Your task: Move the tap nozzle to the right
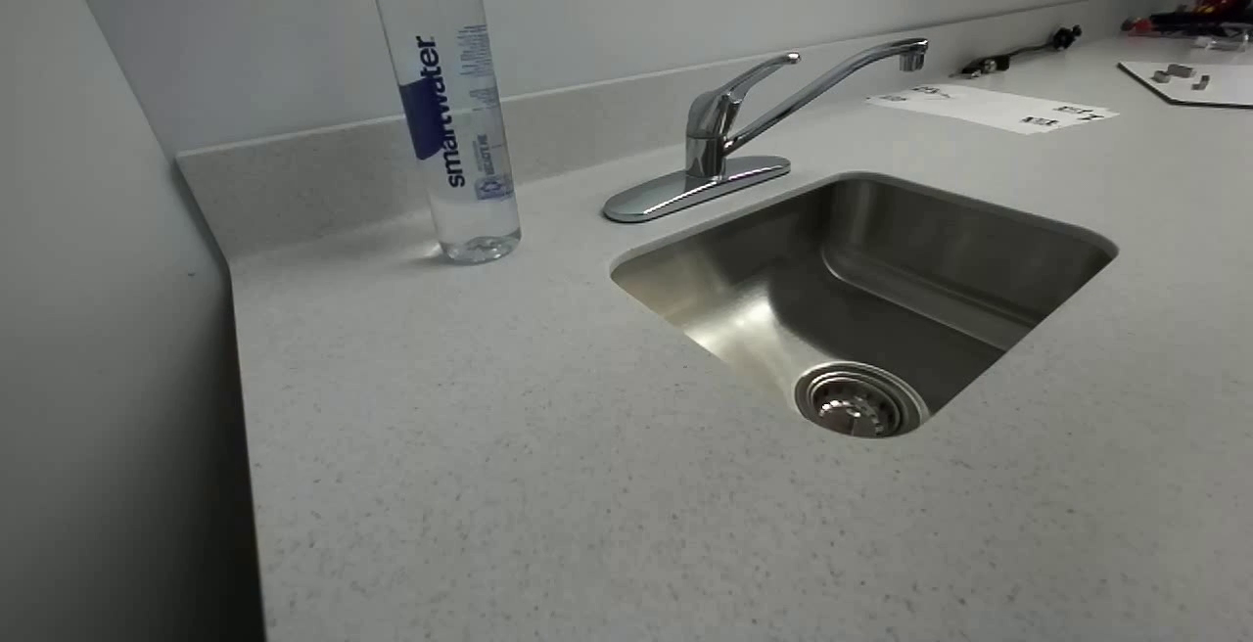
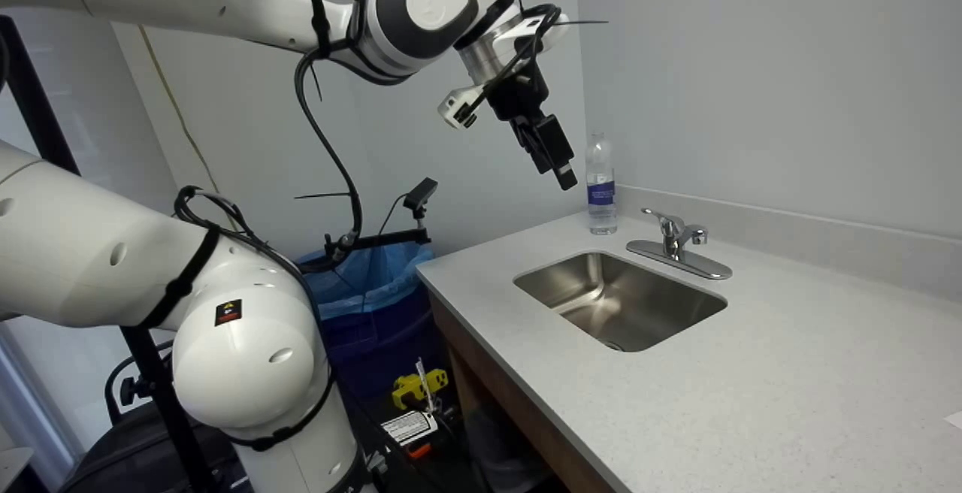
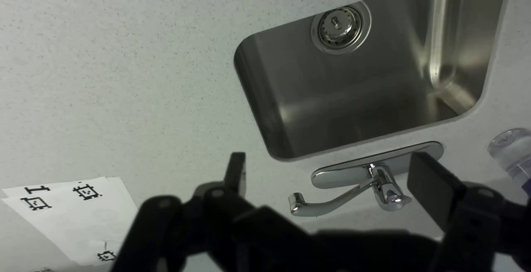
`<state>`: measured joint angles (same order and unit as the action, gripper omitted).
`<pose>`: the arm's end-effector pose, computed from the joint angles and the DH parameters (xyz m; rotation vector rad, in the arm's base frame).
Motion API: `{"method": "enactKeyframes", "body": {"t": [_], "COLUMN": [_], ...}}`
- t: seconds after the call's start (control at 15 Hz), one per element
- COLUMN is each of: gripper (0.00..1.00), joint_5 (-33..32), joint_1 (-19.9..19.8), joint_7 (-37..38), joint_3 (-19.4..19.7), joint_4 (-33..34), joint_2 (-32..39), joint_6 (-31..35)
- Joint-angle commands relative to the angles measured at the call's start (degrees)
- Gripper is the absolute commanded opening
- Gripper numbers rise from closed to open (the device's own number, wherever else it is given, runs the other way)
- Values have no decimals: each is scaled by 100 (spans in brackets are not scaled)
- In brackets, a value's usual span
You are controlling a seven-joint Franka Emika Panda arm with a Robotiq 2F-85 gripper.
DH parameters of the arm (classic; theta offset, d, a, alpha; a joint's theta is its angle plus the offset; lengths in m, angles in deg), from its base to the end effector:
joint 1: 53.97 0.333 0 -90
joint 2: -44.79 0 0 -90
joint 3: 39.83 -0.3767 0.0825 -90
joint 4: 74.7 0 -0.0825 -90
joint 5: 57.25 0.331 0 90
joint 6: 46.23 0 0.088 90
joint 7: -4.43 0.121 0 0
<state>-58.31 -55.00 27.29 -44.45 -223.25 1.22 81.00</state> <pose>0.2681 0.0237 0.5775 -3.0232 0.5178 -0.6101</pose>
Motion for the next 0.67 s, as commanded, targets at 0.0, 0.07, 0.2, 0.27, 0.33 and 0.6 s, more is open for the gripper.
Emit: {"method": "enactKeyframes", "body": {"t": [0.0,0.07,0.2,0.27,0.33,0.6], "gripper": [100,100,100,100,100,100], "joint_5": [103,103,103,103,103,103], "joint_1": [-122,-122,-123,-124,-125,-126], "joint_7": [-83,-83,-83,-83,-83,-83], "joint_3": [-100,-103,-105,-106,-106,-107], "joint_4": [-7,-15,-18,-19,-20,-23], "joint_2": [-22,-33,-46,-51,-56,-67], "joint_6": [-8,-8,-7,-7,-7,-7]}}
